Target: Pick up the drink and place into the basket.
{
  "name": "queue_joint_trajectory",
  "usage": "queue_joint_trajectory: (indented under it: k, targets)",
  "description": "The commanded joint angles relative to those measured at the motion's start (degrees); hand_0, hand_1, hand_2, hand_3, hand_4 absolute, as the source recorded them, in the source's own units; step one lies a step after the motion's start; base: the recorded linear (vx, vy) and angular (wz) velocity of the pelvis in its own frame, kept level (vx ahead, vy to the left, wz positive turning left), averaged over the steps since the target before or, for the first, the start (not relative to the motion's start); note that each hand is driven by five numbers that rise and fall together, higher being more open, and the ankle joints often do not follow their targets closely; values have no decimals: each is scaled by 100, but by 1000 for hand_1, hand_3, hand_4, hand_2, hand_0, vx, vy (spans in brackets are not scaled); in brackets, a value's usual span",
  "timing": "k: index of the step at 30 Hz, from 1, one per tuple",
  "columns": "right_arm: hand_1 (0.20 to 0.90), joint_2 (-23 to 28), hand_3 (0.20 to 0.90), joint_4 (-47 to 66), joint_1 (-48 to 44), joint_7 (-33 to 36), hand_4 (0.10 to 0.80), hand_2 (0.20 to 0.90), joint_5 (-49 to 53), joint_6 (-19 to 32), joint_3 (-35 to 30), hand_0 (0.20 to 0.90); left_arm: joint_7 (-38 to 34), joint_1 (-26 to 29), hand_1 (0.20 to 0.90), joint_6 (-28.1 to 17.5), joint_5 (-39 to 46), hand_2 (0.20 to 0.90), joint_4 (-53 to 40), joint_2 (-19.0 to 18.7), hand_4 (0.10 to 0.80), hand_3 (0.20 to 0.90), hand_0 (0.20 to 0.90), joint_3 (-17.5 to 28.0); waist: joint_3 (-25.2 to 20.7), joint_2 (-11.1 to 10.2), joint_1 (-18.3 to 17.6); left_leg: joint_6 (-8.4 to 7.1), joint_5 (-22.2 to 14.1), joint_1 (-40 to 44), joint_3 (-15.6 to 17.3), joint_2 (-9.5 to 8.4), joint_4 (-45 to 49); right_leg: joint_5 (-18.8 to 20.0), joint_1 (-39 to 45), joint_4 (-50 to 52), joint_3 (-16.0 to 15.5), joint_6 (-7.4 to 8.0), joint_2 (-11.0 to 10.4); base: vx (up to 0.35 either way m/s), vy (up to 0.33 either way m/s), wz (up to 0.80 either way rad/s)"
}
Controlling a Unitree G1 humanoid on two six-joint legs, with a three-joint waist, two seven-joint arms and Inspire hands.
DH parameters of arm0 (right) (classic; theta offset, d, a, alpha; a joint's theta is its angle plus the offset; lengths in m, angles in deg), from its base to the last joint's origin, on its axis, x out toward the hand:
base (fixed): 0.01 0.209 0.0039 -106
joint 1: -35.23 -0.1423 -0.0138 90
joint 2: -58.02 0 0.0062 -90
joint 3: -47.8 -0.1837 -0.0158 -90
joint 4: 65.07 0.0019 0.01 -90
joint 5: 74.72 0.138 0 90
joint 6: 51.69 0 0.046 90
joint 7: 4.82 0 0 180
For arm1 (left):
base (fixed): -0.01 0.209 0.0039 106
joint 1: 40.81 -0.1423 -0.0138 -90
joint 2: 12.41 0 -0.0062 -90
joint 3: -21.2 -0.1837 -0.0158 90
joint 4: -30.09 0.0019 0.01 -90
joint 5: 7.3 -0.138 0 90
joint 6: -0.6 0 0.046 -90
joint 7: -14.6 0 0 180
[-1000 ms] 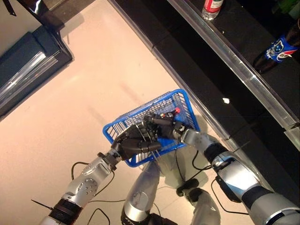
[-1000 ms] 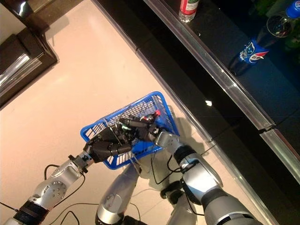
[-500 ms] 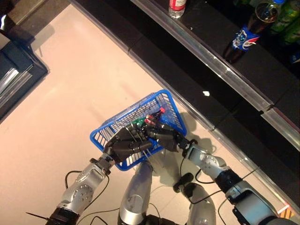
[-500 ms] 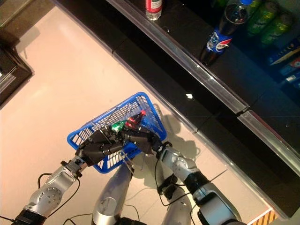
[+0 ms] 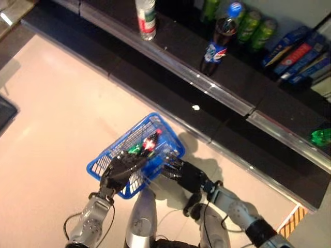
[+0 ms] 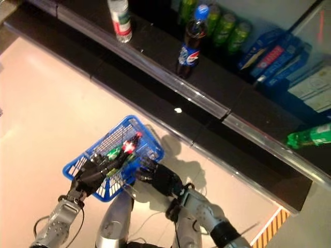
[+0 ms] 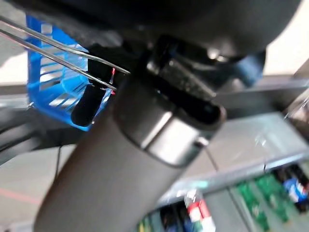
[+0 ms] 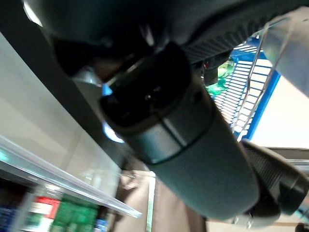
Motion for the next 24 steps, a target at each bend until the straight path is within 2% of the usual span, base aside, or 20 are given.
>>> queue_joint_trajectory:
  k: [1,5,7,9,13,16,19,24]
  targets:
    - [900,-37,900,-7,417,-661,800,900,-238,0,-225,900,653,-331,300,-937,497,300,-1034,281,100,200,300,421,-1135,128,-164,88,-177,299,283,30,161,603,298,-591,291,156,-60,37,-31,-27]
    - [900,-198,900,-340,621,-475,800,900,-429,-2,-450,900,342,-477,300,-949,341,300,-527,413,100,200,300,622,-1450,107,-277,59,-163,495,404,109,38,718,471,-847,349,187,-51,65,-16,-22]
    - [900,-349,900,-722,751,-328,800,900,-765,73,-606,900,-30,-524,300,-944,142,300,17,487,100,200,300,778,-1733,106,-393,38,-165,691,525,159,-81,781,629,-1029,408,214,-50,103,-2,-13]
    - [900,-392,900,-1068,749,-87,800,900,-1168,235,-661,900,-309,-482,300,-903,67,300,394,500,100,200,300,813,-1883,110,-455,12,-151,819,597,196,-196,829,721,-1160,443,235,-50,74,-1,-27]
    - [900,-359,900,-2331,605,-118,800,900,-2011,752,-750,900,-587,-310,300,-817,199,300,1660,636,100,200,300,1008,-2186,158,-542,-30,-154,1050,727,256,-398,858,901,-1352,433,265,-38,56,-1,-21]
    - [900,-387,900,-3196,499,155,800,900,-2553,1015,-824,900,-832,-231,300,-735,-15,300,2426,695,100,200,300,1080,-2316,198,-575,-44,-179,1150,751,272,-483,864,982,-1430,398,276,-36,27,-10,-10]
    - [900,-521,900,-4100,418,417,800,900,-2791,1028,-1020,900,-1194,-90,300,-611,-468,300,3284,733,100,200,300,1208,-2432,242,-616,-62,-153,1260,810,299,-658,913,1065,-1574,344,314,-40,13,-21,-7]
    - [900,-609,900,-5162,521,318,800,900,-3289,1489,-1458,900,-1350,-33,300,-514,-829,300,4214,747,100,200,300,1371,-2536,305,-711,-119,-59,1376,915,365,-935,1060,1121,-1862,347,374,-41,4,-7,-7]
